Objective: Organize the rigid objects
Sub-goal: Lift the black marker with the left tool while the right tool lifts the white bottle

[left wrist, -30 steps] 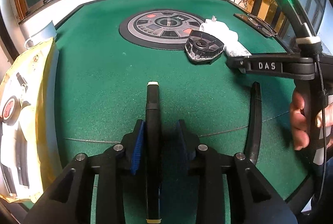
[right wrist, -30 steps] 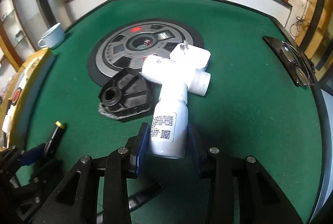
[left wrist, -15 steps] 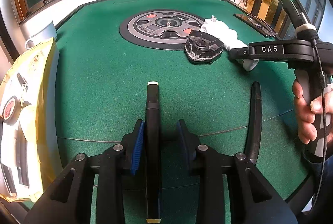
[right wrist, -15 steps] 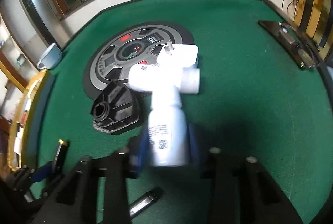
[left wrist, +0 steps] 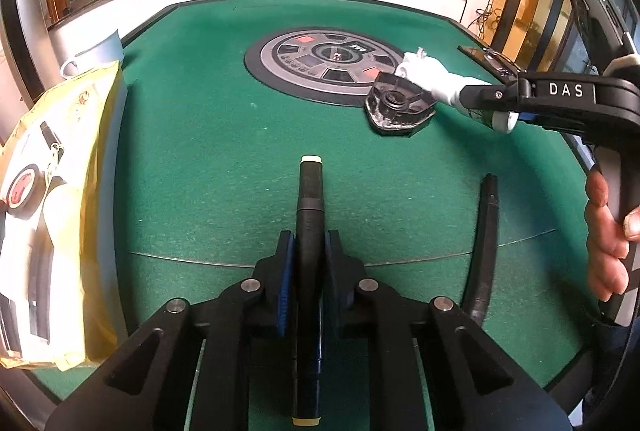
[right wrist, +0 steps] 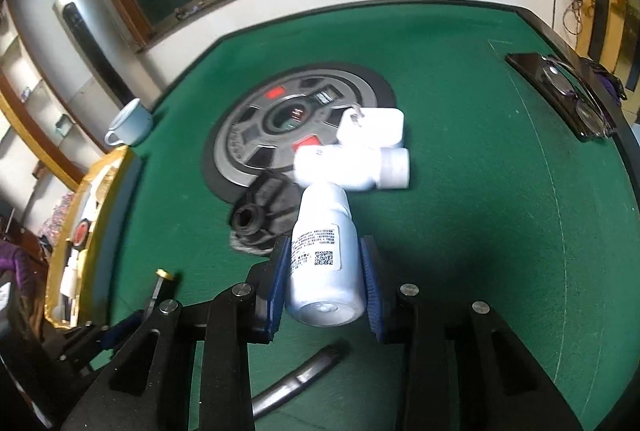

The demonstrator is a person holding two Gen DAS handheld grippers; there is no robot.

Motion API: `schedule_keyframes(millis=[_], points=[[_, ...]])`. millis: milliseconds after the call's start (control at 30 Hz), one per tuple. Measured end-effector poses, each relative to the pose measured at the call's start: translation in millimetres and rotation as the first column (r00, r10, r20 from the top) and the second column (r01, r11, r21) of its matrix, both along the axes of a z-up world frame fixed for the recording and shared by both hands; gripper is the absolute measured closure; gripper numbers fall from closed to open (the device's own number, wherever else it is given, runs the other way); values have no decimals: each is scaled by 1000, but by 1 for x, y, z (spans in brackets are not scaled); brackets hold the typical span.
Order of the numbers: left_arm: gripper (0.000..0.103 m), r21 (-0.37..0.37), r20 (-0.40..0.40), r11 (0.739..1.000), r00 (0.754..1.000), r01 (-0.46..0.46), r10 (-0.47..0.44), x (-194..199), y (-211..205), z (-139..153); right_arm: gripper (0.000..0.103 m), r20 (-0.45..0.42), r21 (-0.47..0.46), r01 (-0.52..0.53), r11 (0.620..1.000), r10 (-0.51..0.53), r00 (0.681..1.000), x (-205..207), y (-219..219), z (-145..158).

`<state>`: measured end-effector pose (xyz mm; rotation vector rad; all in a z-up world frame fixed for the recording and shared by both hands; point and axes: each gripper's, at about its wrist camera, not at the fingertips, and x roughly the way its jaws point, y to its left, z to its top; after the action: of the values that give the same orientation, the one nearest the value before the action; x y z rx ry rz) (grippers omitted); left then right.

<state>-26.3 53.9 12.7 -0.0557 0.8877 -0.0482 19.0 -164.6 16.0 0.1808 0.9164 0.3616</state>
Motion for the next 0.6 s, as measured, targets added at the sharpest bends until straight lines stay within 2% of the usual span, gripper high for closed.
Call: schedule_keyframes(millis=[167,400,600], points=[[90,26,40,1000,999,-16,15,-4,-5,9,73,24,31,-30,999,30,999,-8,6,7],[90,110,131,991,989,-79,64,-12,-2,23,73,48,43,-74,996,72,996,-17,16,11],[90,139,158,986,985,-93,71,-14,-2,26,73,59,46,-108,993,105,993,-23,26,11]])
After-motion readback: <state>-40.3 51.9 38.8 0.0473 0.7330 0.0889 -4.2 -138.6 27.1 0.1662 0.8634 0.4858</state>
